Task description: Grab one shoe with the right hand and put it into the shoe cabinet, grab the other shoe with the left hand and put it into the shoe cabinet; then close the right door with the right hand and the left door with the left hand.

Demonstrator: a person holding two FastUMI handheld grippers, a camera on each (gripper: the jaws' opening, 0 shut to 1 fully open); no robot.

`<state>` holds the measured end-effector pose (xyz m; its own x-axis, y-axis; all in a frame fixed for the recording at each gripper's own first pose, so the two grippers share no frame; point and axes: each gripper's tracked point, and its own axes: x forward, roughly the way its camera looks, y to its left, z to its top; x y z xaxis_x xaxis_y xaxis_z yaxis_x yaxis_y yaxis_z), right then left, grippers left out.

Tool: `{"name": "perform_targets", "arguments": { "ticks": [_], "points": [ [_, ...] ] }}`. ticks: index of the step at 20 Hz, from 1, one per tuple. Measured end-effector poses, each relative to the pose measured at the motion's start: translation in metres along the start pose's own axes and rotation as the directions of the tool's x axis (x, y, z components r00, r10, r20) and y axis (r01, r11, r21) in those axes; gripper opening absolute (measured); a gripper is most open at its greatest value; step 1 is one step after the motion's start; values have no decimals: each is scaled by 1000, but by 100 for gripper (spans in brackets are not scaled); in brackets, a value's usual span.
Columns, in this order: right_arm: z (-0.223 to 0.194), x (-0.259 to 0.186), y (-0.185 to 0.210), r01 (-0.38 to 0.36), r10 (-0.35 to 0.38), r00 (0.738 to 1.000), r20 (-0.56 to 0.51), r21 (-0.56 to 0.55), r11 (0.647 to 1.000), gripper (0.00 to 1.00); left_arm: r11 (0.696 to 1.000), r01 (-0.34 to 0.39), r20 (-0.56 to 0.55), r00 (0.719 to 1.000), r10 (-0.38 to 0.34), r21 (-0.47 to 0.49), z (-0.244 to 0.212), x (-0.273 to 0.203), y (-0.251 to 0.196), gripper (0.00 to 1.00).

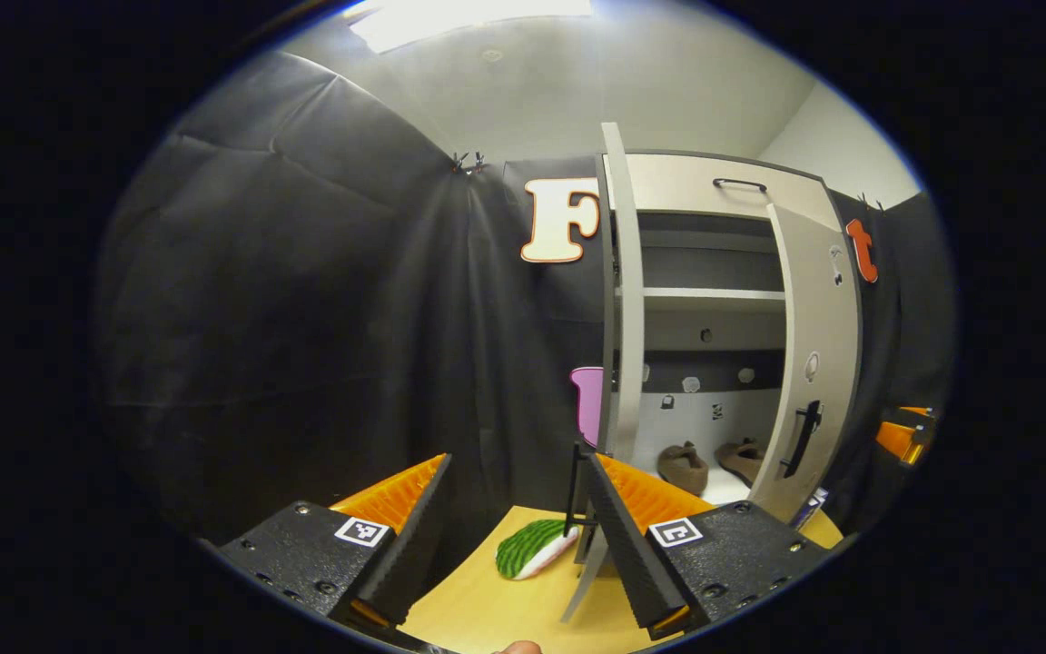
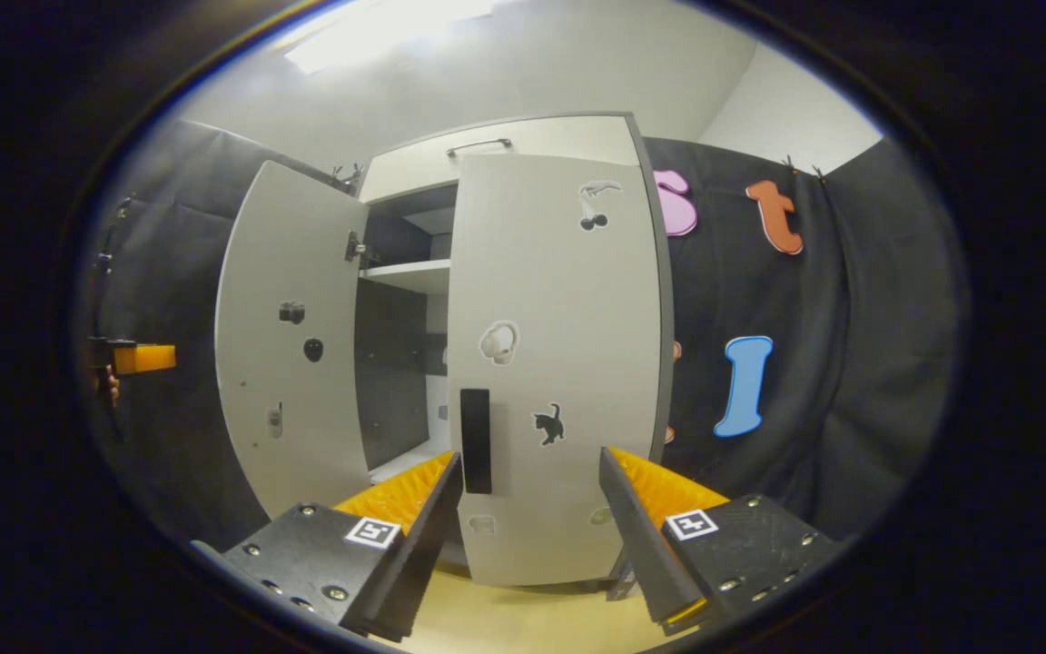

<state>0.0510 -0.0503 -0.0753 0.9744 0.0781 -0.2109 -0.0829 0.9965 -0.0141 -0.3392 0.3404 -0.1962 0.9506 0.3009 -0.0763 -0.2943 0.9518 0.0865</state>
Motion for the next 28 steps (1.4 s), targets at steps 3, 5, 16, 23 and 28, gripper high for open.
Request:
{"name": "perform_targets", "arguments": {
  "ticks": [3, 5, 16, 23, 28],
  "points": [
    [-4, 2, -6, 27, -27, 1000, -2, -3, 1000, 91, 1000, -21, 33, 999, 20, 12, 4, 32, 6, 85],
    [-4, 4, -10, 42, -42, 999, -3, 5, 999, 91, 999, -34, 53, 998, 33, 18, 5, 49, 6, 89],
    [-17, 15, -29, 89, -88, 996, -24, 44, 995, 91, 1000, -7, 54, 999, 5, 29, -11, 84, -10, 86],
    [-23, 24, -24, 72, -70, 997, -33, 55, 996, 91, 997, 52, 34, 998, -51, -50, -14, 80, -24, 86],
    [-19, 21, -27, 75, -73, 997, -25, 51, 996, 91, 992, 111, 26, 994, -109, -58, -14, 81, -57, 86]
  ]
}}
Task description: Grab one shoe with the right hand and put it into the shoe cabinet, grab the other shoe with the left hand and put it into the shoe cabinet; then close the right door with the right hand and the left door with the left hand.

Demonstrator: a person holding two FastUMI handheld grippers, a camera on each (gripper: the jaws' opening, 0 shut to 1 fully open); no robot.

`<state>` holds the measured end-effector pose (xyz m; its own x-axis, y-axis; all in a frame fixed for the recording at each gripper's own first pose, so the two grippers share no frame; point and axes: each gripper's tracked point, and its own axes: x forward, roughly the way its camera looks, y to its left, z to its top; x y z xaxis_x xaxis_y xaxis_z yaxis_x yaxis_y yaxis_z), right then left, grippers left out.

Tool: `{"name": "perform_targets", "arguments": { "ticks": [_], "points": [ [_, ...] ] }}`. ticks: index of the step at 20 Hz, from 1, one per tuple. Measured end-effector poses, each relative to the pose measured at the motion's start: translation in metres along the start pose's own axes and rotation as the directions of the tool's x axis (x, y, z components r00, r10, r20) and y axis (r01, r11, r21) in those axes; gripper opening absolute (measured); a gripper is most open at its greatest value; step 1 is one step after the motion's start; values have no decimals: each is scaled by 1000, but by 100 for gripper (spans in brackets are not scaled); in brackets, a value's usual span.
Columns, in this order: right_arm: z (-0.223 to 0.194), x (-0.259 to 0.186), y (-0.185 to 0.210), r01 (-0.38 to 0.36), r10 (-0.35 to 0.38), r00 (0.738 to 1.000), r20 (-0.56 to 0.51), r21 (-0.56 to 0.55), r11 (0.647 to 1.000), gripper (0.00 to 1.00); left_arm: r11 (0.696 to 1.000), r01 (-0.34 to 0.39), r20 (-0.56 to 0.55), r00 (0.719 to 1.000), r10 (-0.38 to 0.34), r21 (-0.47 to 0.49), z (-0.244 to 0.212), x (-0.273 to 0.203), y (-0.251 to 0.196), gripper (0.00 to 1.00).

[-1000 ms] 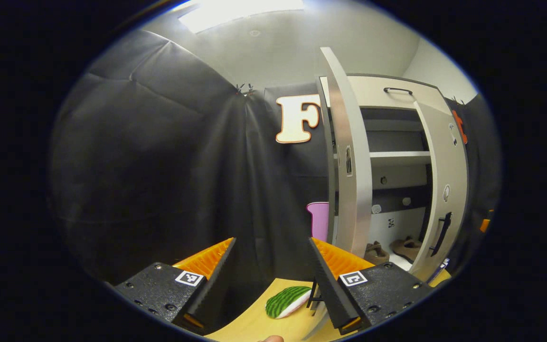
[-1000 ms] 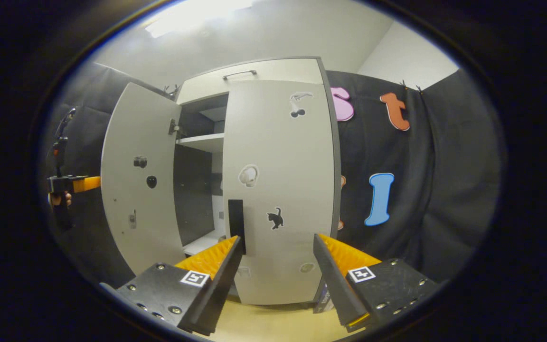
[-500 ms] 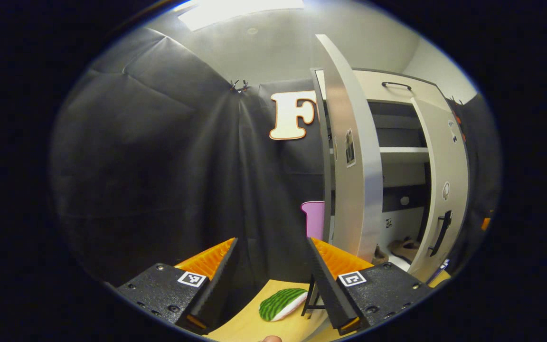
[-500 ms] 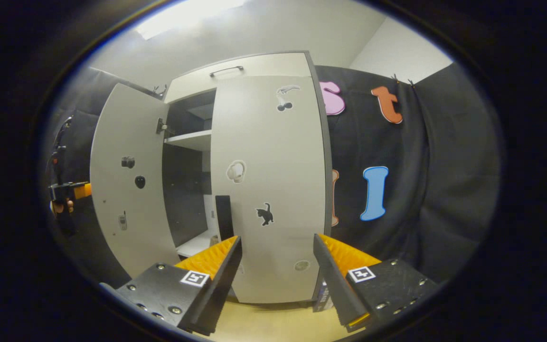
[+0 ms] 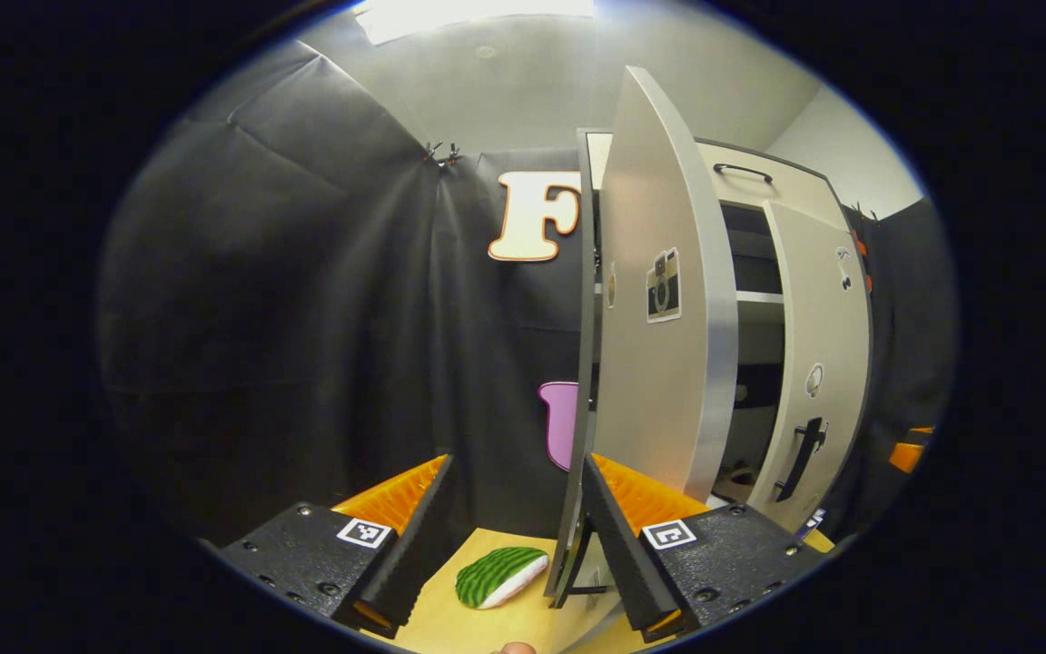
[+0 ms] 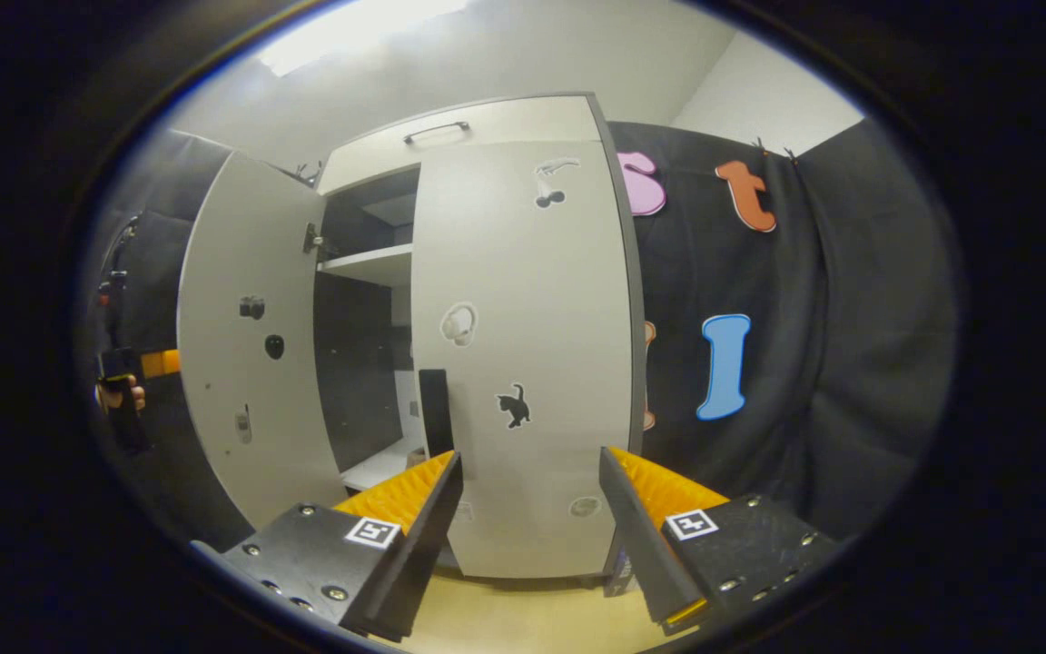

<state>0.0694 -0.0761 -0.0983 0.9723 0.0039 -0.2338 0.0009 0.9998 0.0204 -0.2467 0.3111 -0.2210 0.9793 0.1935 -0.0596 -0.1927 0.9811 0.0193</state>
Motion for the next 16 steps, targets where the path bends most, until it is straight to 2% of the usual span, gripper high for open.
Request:
{"name": "perform_targets", "arguments": {
  "ticks": [6, 10, 16],
  "points": [
    [5, -10, -15, 33, -34, 999, 11, 6, 999, 91, 989, 131, -21, 991, -132, -72, -8, 10, -55, 85],
    [6, -19, -27, 60, -60, 998, 11, 7, 998, 91, 991, 132, -24, 991, -132, 18, -14, 21, -69, 85],
    [10, -27, -39, 83, -83, 996, 14, 3, 997, 91, 987, 162, -27, 986, -162, -14, -18, 23, -82, 86]
  ]
}}
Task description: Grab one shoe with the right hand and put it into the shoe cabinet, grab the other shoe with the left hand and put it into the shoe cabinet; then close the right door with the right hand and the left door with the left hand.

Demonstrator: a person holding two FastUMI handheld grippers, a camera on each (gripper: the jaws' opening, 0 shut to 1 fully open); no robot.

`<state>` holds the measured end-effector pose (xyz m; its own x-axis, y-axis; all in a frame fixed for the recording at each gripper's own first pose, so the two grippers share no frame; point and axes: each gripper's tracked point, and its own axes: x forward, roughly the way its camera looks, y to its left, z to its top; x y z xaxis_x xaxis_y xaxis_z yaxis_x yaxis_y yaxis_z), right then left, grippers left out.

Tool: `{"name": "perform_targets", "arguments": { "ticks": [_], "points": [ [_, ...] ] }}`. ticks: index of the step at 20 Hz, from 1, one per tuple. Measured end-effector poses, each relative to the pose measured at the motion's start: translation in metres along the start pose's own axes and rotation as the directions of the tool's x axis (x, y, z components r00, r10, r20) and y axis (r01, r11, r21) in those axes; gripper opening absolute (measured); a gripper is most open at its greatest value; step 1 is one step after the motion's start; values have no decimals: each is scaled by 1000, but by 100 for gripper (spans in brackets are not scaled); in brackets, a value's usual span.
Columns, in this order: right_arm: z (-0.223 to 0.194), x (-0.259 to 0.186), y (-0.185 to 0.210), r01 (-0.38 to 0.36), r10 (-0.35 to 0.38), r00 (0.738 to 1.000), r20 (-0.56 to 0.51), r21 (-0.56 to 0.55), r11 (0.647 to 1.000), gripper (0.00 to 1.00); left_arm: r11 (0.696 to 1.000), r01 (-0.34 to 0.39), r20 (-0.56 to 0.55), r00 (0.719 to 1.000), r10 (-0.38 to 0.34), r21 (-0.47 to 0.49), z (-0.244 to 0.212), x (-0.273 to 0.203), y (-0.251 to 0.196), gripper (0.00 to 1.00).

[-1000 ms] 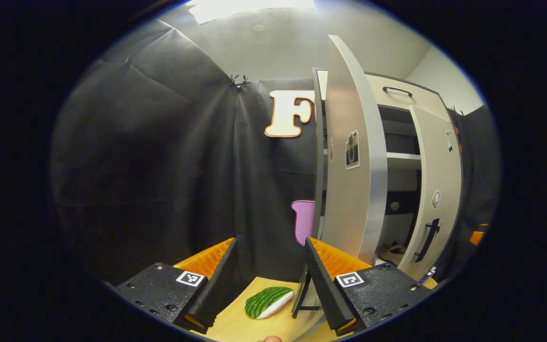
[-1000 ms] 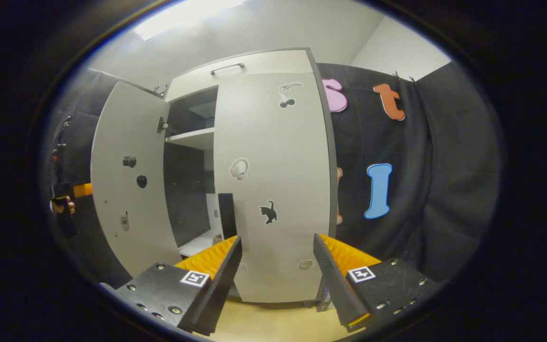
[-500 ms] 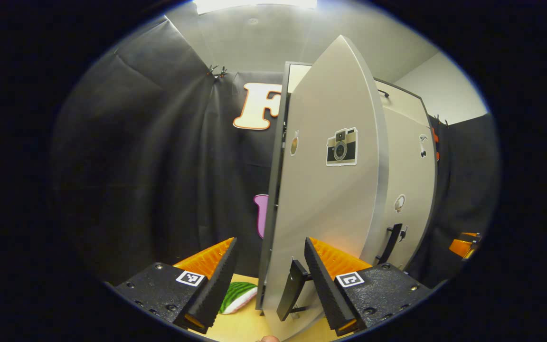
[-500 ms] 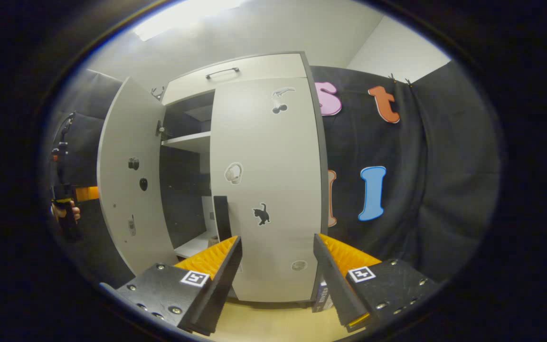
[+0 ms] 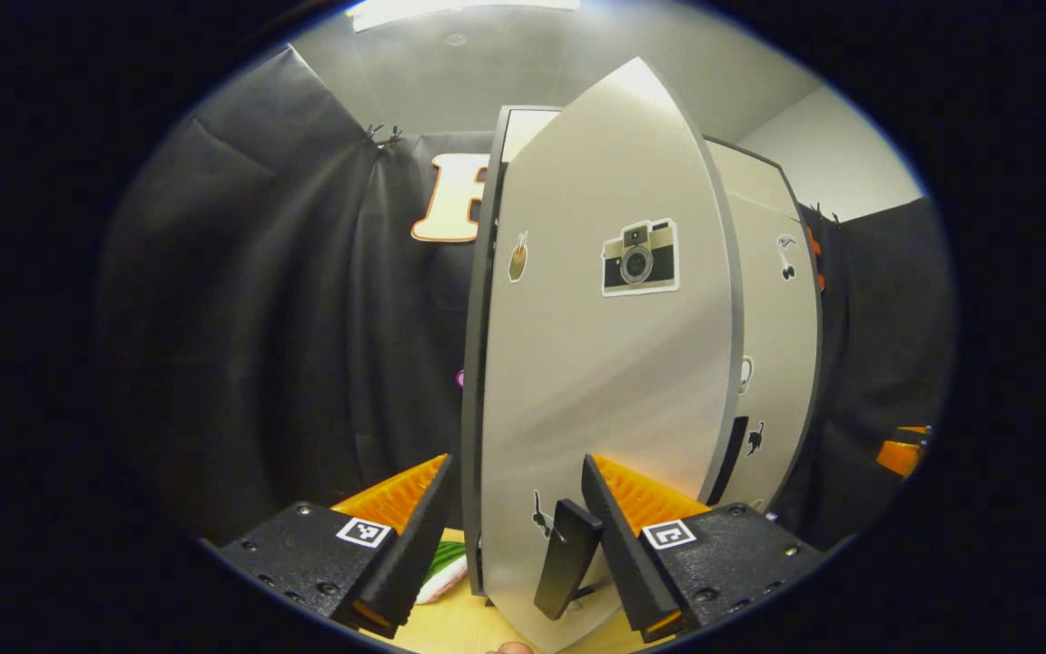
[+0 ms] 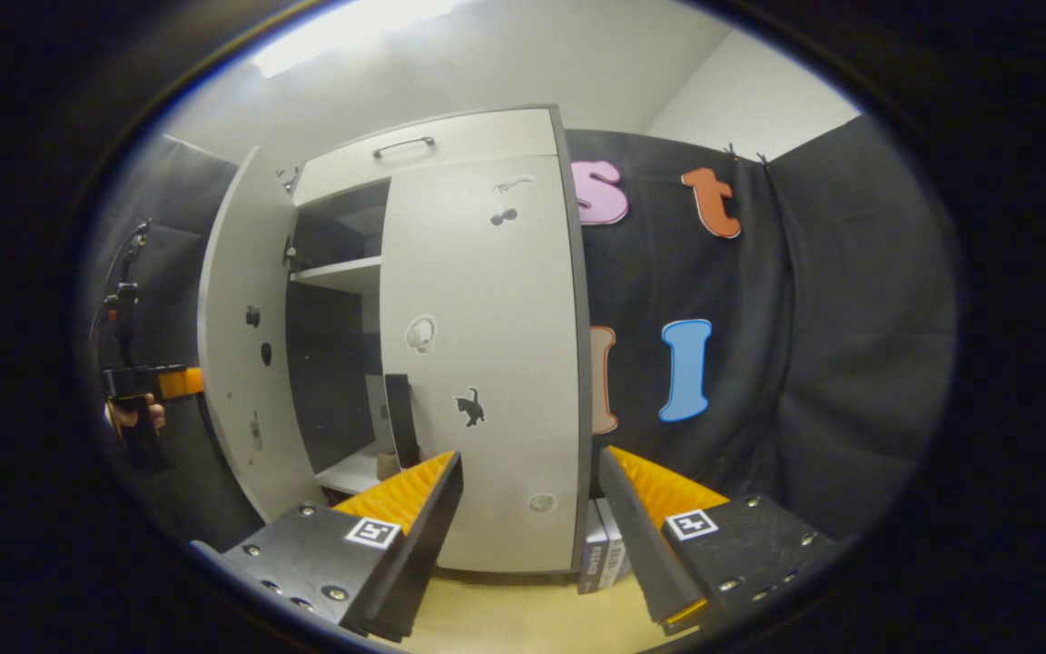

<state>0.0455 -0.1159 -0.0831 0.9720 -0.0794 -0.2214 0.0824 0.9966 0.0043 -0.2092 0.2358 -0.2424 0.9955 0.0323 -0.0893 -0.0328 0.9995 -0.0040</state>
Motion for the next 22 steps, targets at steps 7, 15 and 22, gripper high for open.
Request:
{"name": "perform_targets", "arguments": {
  "ticks": [7, 15, 22],
  "points": [
    [3, -5, -6, 8, -8, 1000, 8, 8, 1000, 91, 999, -10, 3, 1000, 10, 45, 1, 8, -19, 86],
    [-2, -12, -12, 17, -17, 1000, -1, 25, 1000, 91, 998, -22, 12, 1000, 22, 53, 1, 14, -30, 85],
    [-1, -19, -12, 14, -14, 1000, -1, 24, 1000, 91, 998, -30, 21, 999, 29, 56, 1, 19, -40, 86]
  ]
}}
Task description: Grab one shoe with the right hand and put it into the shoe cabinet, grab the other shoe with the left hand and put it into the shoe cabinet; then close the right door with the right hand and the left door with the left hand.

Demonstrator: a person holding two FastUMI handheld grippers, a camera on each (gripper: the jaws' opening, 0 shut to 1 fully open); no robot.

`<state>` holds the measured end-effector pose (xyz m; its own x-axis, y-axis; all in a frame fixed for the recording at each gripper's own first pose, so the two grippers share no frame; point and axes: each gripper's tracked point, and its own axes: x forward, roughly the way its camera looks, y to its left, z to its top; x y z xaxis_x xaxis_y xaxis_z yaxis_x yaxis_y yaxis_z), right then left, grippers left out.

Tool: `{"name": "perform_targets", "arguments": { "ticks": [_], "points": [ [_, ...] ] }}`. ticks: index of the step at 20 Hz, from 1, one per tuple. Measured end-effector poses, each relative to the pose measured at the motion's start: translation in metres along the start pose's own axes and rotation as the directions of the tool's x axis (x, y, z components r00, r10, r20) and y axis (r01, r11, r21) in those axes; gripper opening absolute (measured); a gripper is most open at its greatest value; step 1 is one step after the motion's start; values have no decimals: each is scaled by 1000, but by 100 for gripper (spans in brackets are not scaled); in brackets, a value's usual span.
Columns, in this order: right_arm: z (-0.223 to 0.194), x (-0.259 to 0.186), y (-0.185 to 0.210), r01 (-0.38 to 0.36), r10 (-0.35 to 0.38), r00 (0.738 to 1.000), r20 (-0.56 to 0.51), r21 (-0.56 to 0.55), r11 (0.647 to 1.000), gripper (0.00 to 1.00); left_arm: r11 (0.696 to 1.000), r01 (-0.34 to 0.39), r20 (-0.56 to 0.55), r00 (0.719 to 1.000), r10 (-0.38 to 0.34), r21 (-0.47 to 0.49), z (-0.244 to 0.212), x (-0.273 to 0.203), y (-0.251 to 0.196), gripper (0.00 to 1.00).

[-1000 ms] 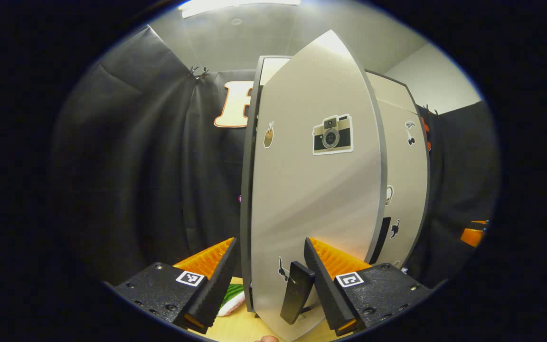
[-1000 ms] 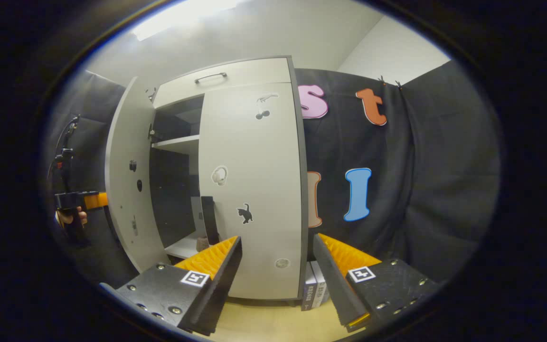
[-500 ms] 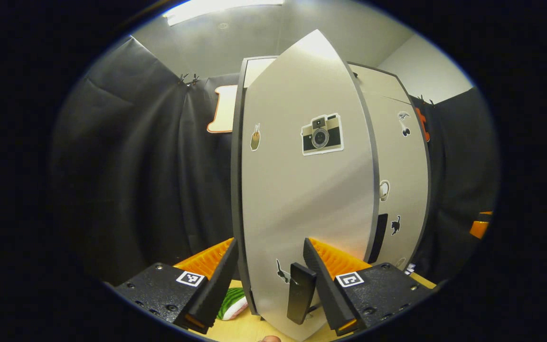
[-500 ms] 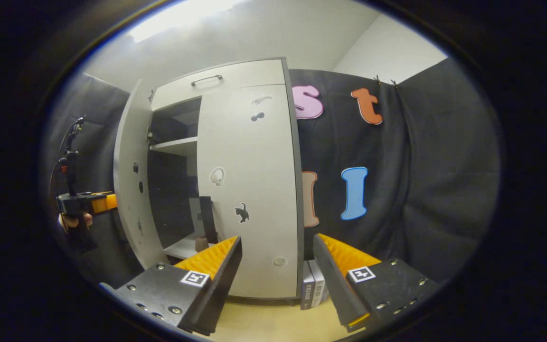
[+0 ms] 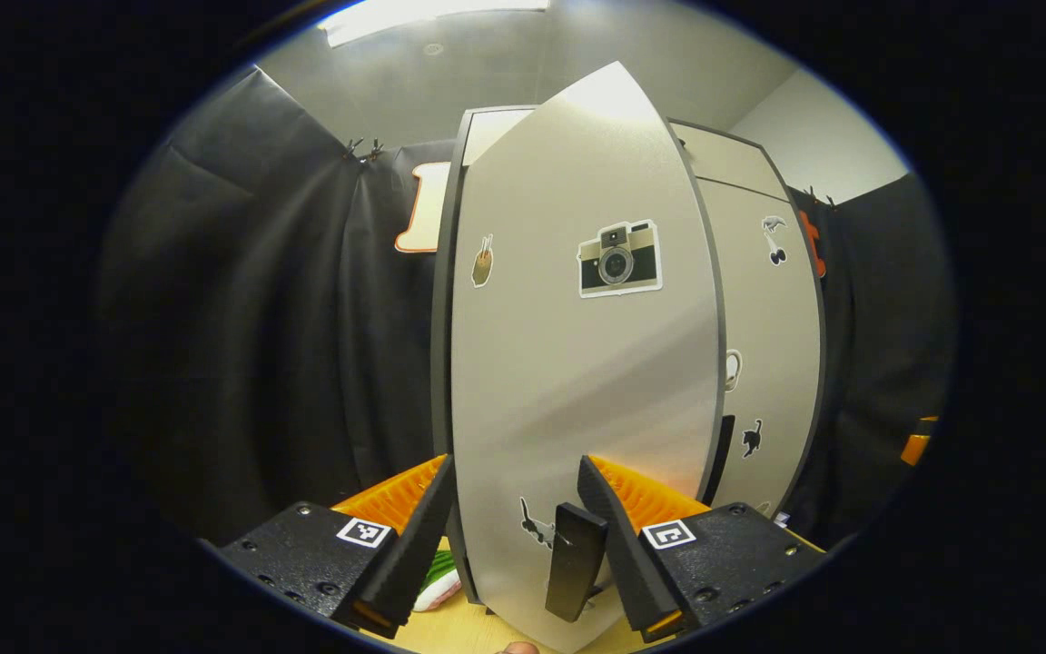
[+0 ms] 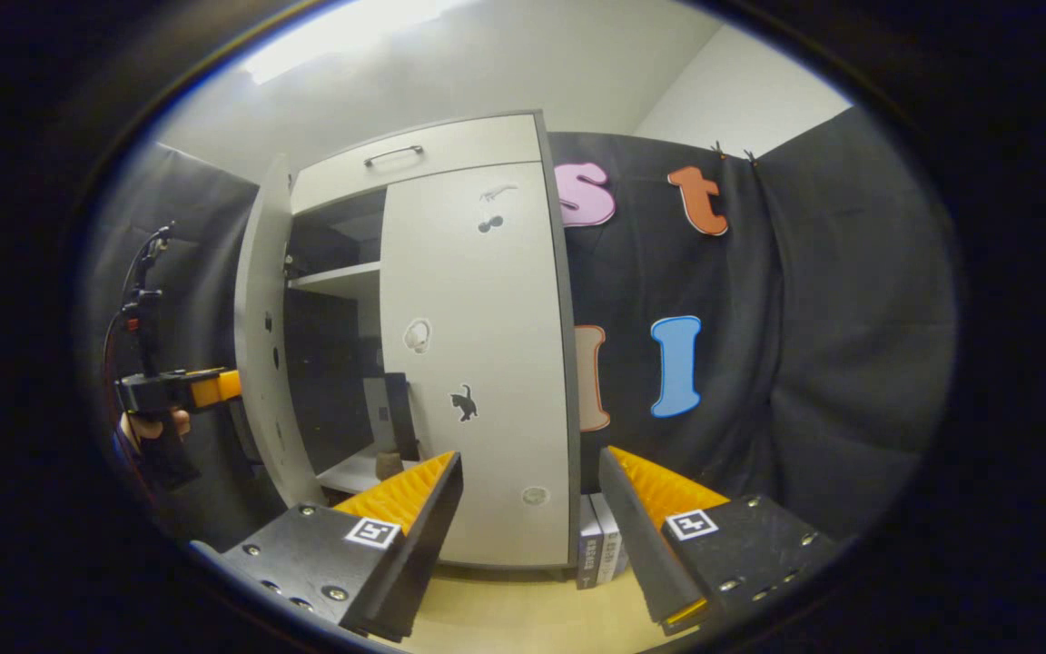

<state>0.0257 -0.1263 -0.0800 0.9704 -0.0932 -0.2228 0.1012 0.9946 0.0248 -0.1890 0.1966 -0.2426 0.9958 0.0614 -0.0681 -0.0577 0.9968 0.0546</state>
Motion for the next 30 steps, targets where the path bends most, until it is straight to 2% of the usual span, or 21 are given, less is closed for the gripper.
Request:
{"name": "perform_targets", "arguments": {
  "ticks": [22, 30],
  "points": [
    [2, -23, -6, 6, -6, 1000, 0, 12, 1000, 91, 999, 45, -6, 999, -45, -11, 0, 16, -20, 86],
    [1, -25, -10, 19, -19, 1000, -5, 9, 1000, 91, 1000, 30, 1, 1000, -30, -4, -1, 29, -35, 85]
  ]
}}
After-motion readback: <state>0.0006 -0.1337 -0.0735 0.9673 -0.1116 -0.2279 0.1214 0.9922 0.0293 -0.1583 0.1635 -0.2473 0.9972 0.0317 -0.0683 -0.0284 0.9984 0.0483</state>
